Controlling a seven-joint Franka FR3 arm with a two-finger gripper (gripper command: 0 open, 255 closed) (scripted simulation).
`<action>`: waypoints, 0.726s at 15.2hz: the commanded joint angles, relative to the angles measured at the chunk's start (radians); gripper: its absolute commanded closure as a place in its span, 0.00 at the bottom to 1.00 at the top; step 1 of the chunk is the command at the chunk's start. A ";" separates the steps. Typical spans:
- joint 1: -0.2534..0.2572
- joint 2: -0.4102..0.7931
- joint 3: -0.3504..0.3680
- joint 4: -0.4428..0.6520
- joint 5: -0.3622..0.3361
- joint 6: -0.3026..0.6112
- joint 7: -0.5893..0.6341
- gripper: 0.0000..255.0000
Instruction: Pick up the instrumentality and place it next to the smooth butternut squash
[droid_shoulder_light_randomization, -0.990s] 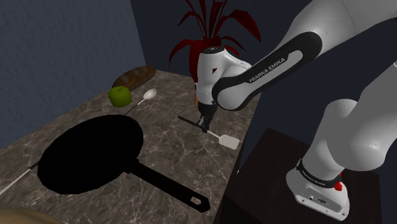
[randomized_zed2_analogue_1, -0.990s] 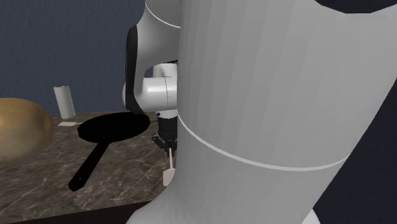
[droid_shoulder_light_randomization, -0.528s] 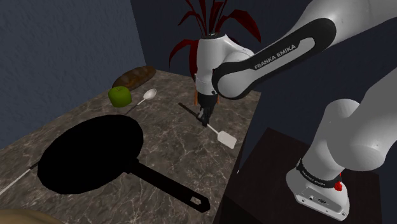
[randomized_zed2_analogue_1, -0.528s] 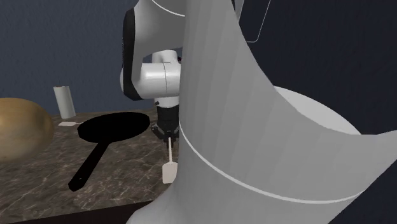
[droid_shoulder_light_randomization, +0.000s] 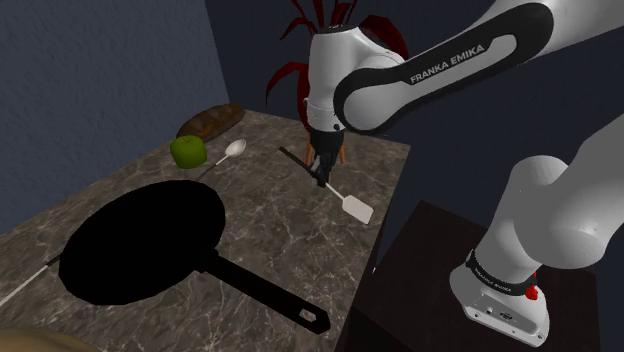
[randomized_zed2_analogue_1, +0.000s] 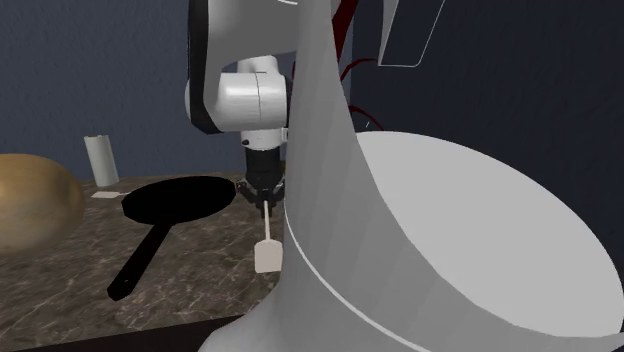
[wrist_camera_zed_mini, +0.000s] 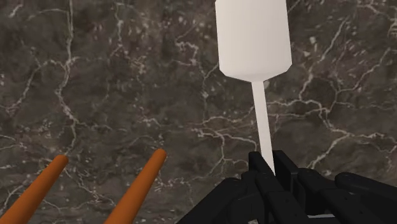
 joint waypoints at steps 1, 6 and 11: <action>0.000 -0.011 -0.001 0.018 0.000 -0.029 -0.001 1.00; 0.000 -0.033 -0.004 0.067 0.001 -0.100 -0.002 1.00; -0.001 -0.049 -0.006 0.122 0.000 -0.171 -0.003 1.00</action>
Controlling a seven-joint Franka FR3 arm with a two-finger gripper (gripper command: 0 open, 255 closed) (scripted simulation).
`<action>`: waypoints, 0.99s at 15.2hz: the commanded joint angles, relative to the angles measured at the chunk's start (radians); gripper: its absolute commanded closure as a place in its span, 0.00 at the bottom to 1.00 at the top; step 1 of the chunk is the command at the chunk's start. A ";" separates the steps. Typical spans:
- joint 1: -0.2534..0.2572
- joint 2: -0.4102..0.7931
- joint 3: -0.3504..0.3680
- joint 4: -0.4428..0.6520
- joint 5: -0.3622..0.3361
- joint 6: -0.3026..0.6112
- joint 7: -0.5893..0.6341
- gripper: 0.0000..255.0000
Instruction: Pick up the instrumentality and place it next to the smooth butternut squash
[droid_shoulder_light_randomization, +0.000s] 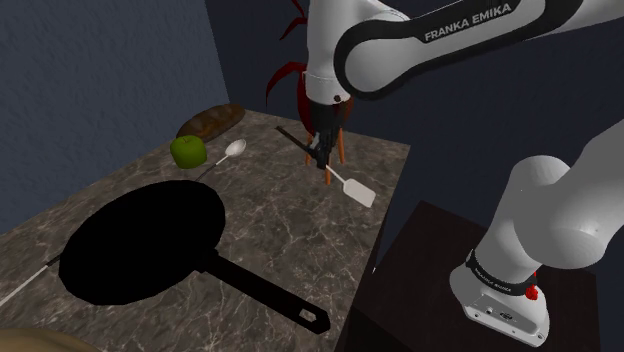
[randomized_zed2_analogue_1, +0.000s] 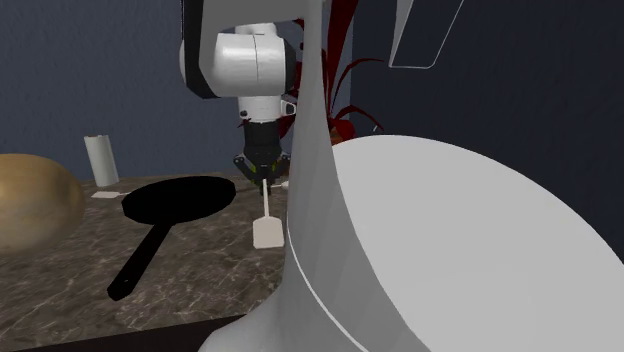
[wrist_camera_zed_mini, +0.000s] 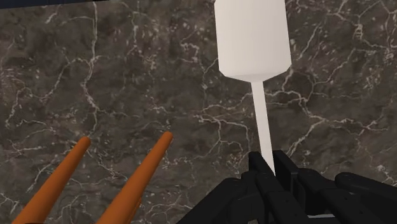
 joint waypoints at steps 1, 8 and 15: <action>0.000 -0.008 -0.001 0.020 0.000 -0.029 0.000 1.00; -0.001 -0.019 -0.003 0.106 -0.001 -0.125 0.000 1.00; -0.002 -0.018 -0.006 0.201 -0.003 -0.219 0.000 1.00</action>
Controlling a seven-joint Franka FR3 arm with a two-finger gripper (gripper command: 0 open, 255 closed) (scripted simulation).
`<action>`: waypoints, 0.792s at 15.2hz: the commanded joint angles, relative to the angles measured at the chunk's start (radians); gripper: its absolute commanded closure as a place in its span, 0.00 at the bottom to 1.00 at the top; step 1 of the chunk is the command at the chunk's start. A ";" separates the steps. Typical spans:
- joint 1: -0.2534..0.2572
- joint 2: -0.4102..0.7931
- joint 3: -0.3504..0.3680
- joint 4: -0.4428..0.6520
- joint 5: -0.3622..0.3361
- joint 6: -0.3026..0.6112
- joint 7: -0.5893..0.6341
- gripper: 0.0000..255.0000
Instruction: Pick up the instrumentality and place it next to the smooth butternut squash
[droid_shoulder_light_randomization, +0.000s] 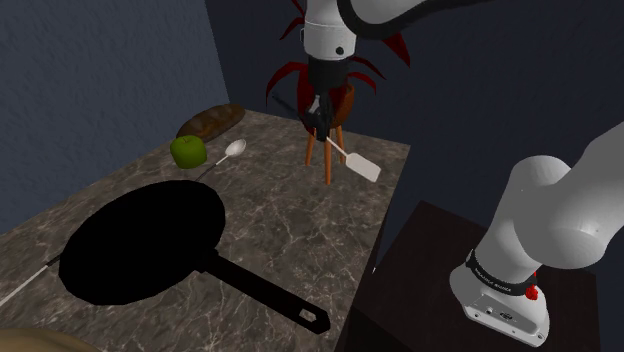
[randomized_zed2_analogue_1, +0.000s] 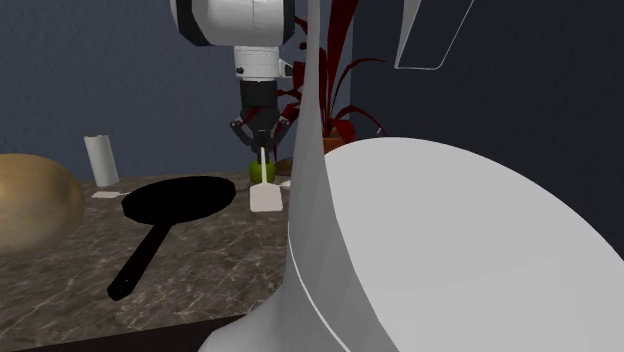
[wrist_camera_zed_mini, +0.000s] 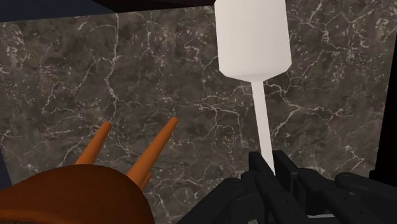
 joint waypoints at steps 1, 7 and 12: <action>-0.001 0.003 -0.001 0.030 -0.001 -0.028 0.000 1.00; -0.002 0.013 -0.002 0.120 -0.002 -0.108 0.001 1.00; -0.003 0.027 -0.003 0.201 -0.004 -0.174 0.001 1.00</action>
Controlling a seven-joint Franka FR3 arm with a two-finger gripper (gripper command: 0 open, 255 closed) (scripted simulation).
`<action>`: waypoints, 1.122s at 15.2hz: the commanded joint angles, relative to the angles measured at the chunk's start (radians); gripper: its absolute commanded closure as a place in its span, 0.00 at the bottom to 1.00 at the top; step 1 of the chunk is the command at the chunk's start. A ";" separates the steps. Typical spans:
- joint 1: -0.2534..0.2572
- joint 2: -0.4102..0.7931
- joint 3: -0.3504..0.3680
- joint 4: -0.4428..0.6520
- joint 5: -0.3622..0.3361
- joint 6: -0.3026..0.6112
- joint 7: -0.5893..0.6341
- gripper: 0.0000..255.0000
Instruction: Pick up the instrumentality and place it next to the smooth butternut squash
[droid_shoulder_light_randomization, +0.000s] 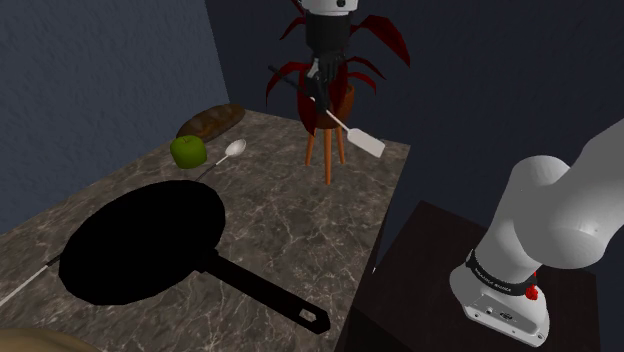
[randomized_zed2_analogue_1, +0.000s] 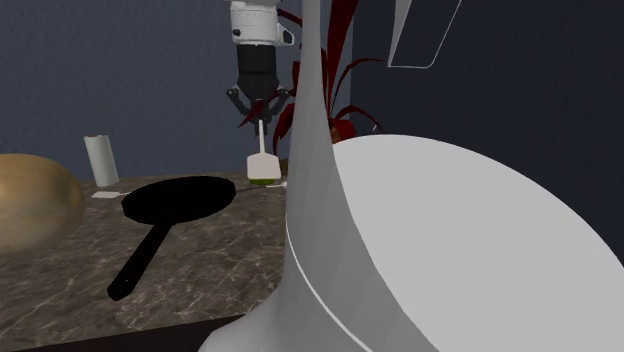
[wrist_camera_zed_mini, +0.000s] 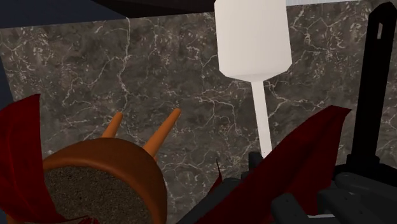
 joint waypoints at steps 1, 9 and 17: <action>-0.001 0.005 -0.001 0.031 -0.001 -0.026 -0.001 1.00; 0.036 0.085 0.085 0.146 0.009 -0.059 0.123 1.00; 0.100 0.255 0.220 0.325 -0.018 -0.071 0.326 1.00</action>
